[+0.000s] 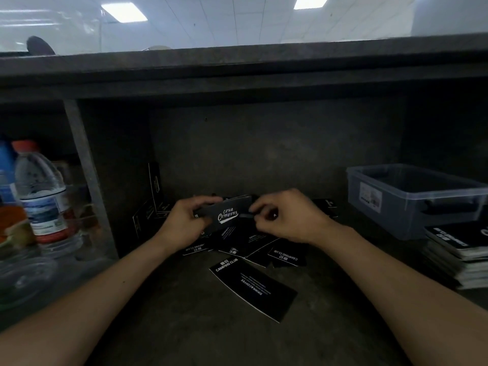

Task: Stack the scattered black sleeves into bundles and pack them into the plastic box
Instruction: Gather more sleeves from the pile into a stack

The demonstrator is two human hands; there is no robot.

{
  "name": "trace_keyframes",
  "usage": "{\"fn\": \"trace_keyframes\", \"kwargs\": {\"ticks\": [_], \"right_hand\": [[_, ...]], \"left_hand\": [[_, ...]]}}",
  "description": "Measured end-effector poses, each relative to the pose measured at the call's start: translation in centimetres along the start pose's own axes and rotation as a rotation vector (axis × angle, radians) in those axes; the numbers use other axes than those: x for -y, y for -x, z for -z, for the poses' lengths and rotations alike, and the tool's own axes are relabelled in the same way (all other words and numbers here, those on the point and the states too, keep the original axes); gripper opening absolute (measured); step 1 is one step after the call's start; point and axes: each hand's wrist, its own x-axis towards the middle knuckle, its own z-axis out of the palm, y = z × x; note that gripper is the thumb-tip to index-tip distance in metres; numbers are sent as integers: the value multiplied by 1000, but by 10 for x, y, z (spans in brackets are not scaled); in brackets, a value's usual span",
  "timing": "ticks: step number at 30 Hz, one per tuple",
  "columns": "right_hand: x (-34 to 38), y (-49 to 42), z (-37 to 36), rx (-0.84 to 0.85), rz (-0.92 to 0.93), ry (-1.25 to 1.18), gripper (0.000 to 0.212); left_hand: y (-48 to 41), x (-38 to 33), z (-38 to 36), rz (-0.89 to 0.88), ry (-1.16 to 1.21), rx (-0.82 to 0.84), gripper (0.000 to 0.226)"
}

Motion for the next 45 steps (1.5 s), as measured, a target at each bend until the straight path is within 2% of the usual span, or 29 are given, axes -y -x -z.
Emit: {"fn": "trace_keyframes", "kwargs": {"ticks": [2,4,6,8,10,12,14,20,22,25,27,29,31,34,36,39,42,45], "right_hand": [[-1,-2,3,-199,15,-107,34],[1,-3,8,-350,-49,-443,55],[2,-5,13,-411,-113,-817,69],[-1,-7,15,-415,-210,-969,60],[-9,-10,10,-400,-339,-1011,39],[-20,-10,-3,-364,-454,-933,24],[-31,-9,-15,-299,-485,-750,21],[-36,-6,-18,-120,-313,-557,20],[-33,-8,-19,-114,-288,-485,28],[-22,-4,-13,-68,-314,-306,57],[-12,2,-5,159,-279,-160,75],[-4,6,2,366,-241,-71,79],[3,9,6,421,-252,-51,81],[12,7,-3,352,-208,132,88],[17,6,-9,300,-172,211,84],[21,5,-9,275,-108,230,69],[25,6,0,196,-64,143,54],[18,4,10,-76,-25,108,27]], "left_hand": [[0,0,-1,14,20,5,53],[0,-1,-1,9,27,9,54],[0,-2,-1,4,36,12,54],[0,-3,-1,6,48,24,54],[0,-3,-3,12,66,33,53],[0,-4,-4,49,104,23,47],[1,-5,-4,87,119,13,38],[7,-4,-2,14,28,114,58],[6,-6,-4,-27,12,113,52],[1,-4,0,-37,20,-1,46],[-3,0,4,-7,12,-76,45],[-4,4,6,24,-4,-64,45],[-4,7,5,30,-21,-39,44],[-4,8,4,-3,-25,-28,38],[-4,7,4,-27,-6,-8,39],[-4,8,3,-34,4,-1,41],[-4,8,3,-16,10,-14,39],[-4,7,2,7,40,-35,39]]}}
